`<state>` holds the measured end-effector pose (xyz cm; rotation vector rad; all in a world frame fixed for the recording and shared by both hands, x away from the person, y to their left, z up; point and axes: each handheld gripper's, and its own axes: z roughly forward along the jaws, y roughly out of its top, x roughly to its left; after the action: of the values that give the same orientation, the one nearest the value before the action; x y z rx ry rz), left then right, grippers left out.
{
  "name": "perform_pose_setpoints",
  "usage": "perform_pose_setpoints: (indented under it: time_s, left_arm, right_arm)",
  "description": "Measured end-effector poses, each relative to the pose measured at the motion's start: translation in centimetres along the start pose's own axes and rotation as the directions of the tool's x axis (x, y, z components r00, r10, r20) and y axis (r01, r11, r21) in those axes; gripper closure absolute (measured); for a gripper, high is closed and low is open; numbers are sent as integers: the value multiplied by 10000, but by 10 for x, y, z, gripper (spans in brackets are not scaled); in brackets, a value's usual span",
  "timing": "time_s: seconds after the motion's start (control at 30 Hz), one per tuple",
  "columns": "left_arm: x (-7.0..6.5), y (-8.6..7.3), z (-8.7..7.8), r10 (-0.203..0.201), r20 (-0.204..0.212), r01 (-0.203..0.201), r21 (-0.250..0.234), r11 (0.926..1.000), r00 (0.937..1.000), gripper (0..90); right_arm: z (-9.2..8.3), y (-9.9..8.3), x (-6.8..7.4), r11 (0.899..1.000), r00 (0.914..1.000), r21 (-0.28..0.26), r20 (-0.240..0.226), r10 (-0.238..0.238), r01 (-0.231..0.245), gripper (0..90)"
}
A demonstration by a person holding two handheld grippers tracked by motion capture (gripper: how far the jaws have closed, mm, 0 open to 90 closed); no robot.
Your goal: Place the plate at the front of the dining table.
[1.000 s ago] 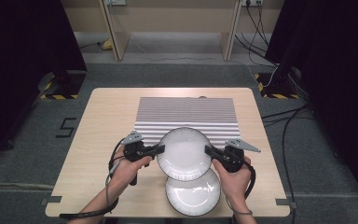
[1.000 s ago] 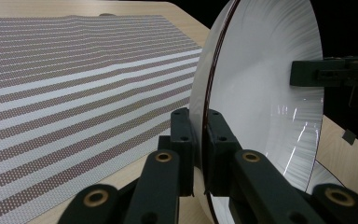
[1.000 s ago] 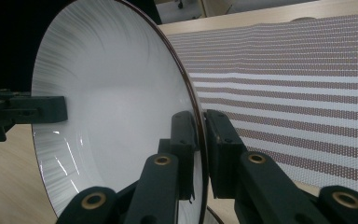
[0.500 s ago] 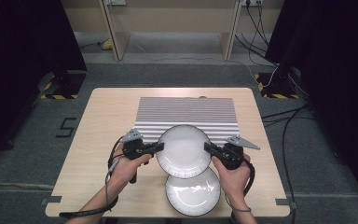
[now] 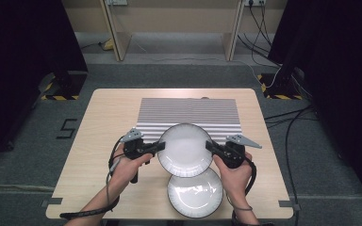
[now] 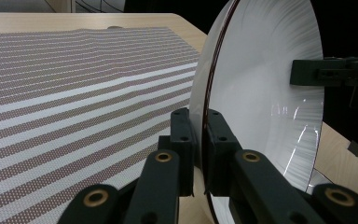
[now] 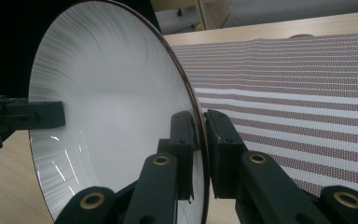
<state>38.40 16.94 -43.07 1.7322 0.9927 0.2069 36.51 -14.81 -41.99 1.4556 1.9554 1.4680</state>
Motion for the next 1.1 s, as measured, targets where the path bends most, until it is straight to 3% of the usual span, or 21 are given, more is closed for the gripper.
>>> perform_pose_setpoints:
  time_s: [1.1]
  left_arm:
    - [12,8,5,-237,-182,235,-103,9997,9996,832]
  right_arm:
    - [16,11,0,9998,9996,-118,239,-148,151,812]
